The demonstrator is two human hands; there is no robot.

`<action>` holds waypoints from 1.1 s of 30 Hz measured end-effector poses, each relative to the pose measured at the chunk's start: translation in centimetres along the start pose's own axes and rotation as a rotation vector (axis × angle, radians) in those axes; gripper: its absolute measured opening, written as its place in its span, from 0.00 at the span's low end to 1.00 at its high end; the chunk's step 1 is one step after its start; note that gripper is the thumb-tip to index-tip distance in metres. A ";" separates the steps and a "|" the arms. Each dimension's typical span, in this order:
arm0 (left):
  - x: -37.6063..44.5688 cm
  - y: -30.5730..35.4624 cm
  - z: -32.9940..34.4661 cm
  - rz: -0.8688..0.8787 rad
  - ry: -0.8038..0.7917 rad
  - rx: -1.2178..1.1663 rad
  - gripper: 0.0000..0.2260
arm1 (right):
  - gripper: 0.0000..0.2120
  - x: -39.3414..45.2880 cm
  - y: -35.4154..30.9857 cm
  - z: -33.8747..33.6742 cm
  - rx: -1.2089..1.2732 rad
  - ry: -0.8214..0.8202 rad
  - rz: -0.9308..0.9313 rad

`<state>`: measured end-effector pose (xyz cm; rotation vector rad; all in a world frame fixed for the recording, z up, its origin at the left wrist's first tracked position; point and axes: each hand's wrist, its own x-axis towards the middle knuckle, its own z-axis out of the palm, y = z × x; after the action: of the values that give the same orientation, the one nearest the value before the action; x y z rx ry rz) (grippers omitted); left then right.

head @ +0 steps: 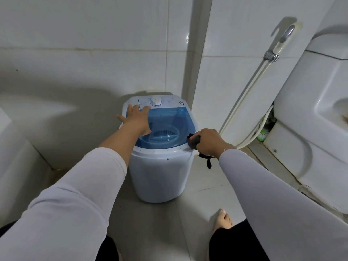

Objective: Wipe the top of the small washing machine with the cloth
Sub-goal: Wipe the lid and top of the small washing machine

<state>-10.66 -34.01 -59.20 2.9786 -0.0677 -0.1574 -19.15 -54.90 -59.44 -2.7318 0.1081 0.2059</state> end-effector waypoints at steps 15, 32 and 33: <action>0.0 -0.6 0.2 0.059 0.022 -0.032 0.42 | 0.14 -1.2 -3.9 2.1 -0.098 -0.072 -0.095; 0.4 -2.6 1.4 0.069 0.092 -0.206 0.43 | 0.15 -2.7 -10.2 6.9 -0.223 -0.236 -0.255; 0.4 -2.6 1.5 0.054 0.093 -0.217 0.44 | 0.16 -3.0 -10.3 7.6 -0.240 -0.279 -0.254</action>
<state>-10.33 -31.67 -61.19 2.7604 -0.1118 -0.0184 -21.98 -42.36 -61.92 -2.8823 -0.3603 0.5541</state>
